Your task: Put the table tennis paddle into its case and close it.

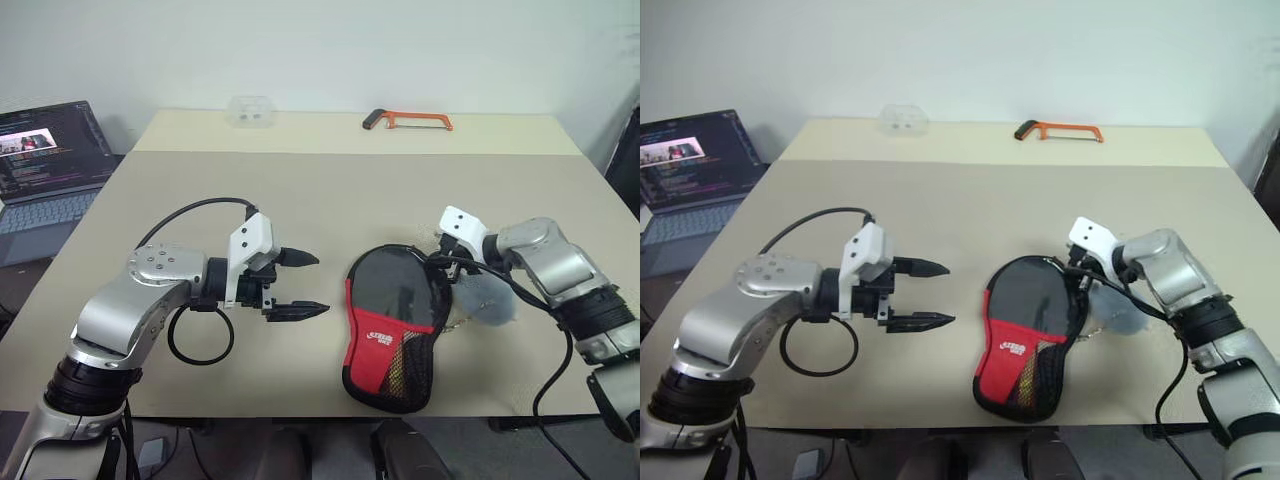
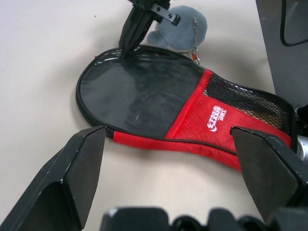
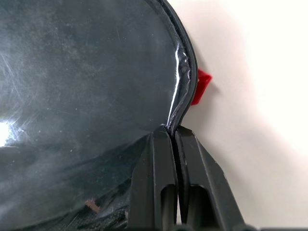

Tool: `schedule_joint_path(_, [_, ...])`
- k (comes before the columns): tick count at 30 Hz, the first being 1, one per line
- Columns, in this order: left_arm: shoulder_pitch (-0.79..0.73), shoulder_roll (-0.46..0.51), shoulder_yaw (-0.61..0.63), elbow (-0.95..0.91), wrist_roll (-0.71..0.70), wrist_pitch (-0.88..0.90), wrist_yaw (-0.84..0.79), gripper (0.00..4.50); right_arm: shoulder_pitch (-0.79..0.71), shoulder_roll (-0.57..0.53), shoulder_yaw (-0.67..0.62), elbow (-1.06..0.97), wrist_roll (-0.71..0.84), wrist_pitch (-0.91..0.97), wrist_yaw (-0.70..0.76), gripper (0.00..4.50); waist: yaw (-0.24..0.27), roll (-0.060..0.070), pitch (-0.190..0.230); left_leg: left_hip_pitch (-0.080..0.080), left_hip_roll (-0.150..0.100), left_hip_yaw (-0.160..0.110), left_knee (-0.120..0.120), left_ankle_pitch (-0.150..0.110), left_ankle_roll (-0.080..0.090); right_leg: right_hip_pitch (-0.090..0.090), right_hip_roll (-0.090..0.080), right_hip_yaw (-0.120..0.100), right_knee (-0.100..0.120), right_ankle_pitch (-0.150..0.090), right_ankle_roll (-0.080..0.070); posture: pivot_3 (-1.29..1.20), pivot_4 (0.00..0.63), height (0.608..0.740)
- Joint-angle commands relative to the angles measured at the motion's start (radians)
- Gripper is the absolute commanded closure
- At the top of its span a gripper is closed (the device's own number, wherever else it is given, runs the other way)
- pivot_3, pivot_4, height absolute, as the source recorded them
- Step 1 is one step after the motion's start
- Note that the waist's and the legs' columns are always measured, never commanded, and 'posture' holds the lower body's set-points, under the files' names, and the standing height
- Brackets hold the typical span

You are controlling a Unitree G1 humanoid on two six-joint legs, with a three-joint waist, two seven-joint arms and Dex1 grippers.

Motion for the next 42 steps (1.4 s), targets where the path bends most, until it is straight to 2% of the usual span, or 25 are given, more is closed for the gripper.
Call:
schedule_joint_path(1, [-0.008,0.011,0.016,-0.026,-0.004,-0.005,0.007,0.0,-0.061,0.041,0.001,0.083,-0.071,-0.116,-0.019,4.48,-0.003,0.0,0.0,0.0,0.0,0.0,0.0,0.001,0.0,0.0,0.0,0.0,0.0,0.0,0.0,0.0,0.15,0.74])
schedule_joint_path(8, [-0.005,0.014,0.02,-0.03,-0.007,-0.002,0.014,0.0,-0.133,0.125,0.002,0.186,-0.136,-0.256,0.024,4.48,-0.009,0.0,0.0,0.002,0.0,0.002,-0.002,0.002,0.0,-0.001,0.001,0.001,0.002,0.001,-0.001,0.0,0.15,0.74])
schedule_joint_path(15, [-0.009,0.007,0.01,-0.027,-0.004,-0.003,0.026,0.0,-0.125,0.149,0.035,0.168,-0.203,-0.389,0.101,4.48,-0.005,0.0,0.0,-0.004,0.001,0.0,-0.002,0.002,0.0,-0.006,0.0,0.0,0.003,0.0,0.0,0.0,0.15,0.74])
schedule_joint_path(25, [-0.021,-0.002,-0.002,-0.026,-0.004,0.001,0.03,0.0,-0.141,0.19,0.007,0.194,-0.243,-0.368,0.088,4.48,-0.006,0.0,0.0,-0.004,0.001,0.0,-0.003,0.002,-0.001,-0.005,-0.001,0.0,0.002,-0.001,-0.001,0.0,0.15,0.74])
schedule_joint_path(32, [-0.049,-0.017,-0.02,-0.002,0.0,0.003,0.03,0.0,-0.156,0.188,-0.023,0.221,-0.276,-0.263,0.055,4.48,-0.005,0.0,0.0,-0.003,0.0,-0.001,-0.002,0.002,-0.001,-0.005,-0.001,0.0,0.004,-0.001,-0.001,0.0,0.15,0.74])
schedule_joint_path(33, [-0.053,-0.019,-0.024,0.001,0.002,0.003,0.029,0.0,-0.155,0.185,-0.024,0.222,-0.28,-0.258,0.053,4.03,-0.003,0.0,0.0,-0.003,0.0,-0.001,-0.002,0.002,-0.001,-0.005,-0.001,-0.001,0.005,-0.001,-0.001,0.0,0.15,0.74])
schedule_joint_path(35, [-0.064,-0.026,-0.032,0.009,0.004,0.003,0.029,0.0,-0.154,0.181,-0.027,0.226,-0.281,-0.247,0.049,3.49,0.001,0.0,0.0,-0.003,-0.001,-0.001,-0.001,0.002,-0.001,-0.005,-0.001,-0.001,0.006,-0.001,-0.001,0.0,0.15,0.74])
schedule_joint_path(42, [-0.115,-0.063,-0.064,0.062,0.031,-0.024,0.029,0.0,-0.163,0.165,-0.101,0.162,-0.196,-0.12,0.115,1.17,0.01,0.0,0.0,-0.004,-0.001,-0.002,-0.002,0.002,-0.001,-0.005,0.0,-0.002,0.005,-0.001,-0.001,0.0,0.15,0.74])
